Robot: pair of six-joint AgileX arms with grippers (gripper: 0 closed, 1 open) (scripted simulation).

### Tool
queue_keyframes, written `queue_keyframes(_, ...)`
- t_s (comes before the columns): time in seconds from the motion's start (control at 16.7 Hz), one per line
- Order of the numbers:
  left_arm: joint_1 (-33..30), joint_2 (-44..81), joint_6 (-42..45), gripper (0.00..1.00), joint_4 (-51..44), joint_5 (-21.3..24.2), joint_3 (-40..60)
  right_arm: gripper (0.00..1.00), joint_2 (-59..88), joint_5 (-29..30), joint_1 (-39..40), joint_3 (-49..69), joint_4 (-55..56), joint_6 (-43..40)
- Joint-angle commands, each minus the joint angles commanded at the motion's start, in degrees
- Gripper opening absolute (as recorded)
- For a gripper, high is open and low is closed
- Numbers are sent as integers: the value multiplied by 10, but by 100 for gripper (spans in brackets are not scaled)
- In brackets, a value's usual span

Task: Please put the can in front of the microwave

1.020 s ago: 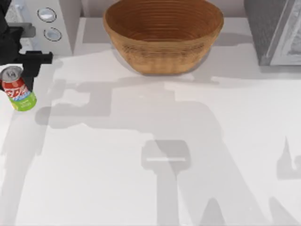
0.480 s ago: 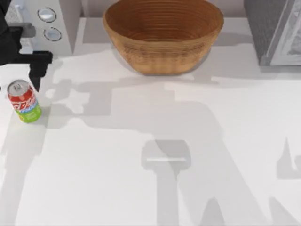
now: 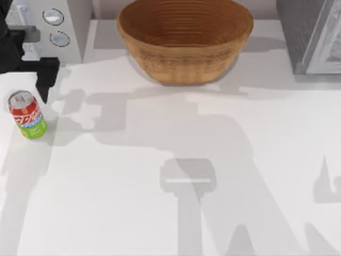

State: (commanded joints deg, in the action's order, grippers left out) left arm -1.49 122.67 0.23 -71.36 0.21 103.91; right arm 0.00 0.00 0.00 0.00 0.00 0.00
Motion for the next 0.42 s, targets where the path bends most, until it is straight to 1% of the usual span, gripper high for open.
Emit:
queue_keyframes(0.3,0,0,-1,100,-76,0,75,100,0,0,0,0,0,0)
queue_keyframes(0.42,-1,-2,-1,100,-88,0,87,100,0,0,0,0,0,0)
